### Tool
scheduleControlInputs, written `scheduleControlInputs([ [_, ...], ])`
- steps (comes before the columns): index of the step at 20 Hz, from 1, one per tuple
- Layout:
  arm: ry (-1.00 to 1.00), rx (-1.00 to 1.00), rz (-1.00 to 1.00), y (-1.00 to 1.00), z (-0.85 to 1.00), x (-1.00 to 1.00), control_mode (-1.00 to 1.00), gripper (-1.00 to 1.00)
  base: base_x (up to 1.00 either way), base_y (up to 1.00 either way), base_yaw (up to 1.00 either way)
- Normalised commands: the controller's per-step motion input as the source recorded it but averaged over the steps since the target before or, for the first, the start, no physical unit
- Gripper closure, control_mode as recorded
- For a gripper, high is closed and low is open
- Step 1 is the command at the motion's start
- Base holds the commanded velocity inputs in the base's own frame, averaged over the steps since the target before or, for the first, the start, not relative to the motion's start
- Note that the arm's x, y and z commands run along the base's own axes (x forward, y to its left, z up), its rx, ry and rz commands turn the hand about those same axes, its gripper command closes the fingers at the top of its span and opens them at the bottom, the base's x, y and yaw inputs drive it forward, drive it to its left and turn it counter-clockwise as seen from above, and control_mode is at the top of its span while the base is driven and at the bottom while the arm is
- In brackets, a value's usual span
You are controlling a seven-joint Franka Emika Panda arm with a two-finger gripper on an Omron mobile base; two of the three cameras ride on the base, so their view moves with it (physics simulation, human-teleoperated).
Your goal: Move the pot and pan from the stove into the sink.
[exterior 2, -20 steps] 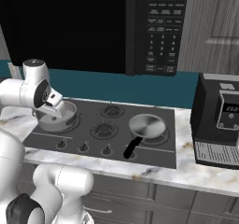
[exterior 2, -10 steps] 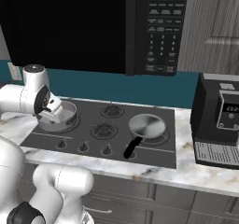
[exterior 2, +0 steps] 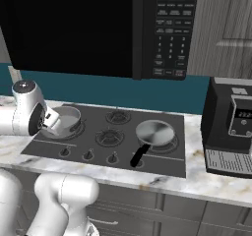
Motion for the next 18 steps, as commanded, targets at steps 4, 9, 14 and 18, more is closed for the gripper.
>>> scheduleControlInputs([
  [4, -0.11, 0.0, -0.15, 0.19, -0.05, 0.23, -1.0, -1.0, 0.0, 0.0, 0.0],
  [9, -0.03, 0.0, -0.14, 0.25, -0.08, 0.34, -1.0, -1.0, 0.0, 0.0, 0.0],
  [14, 0.0, 0.0, -0.11, 0.25, -0.1, 0.45, -1.0, -1.0, 0.0, 0.0, 0.0],
  [18, 0.03, 0.0, -0.07, 0.17, -0.13, 0.45, -1.0, -1.0, 0.0, 0.0, 0.0],
])
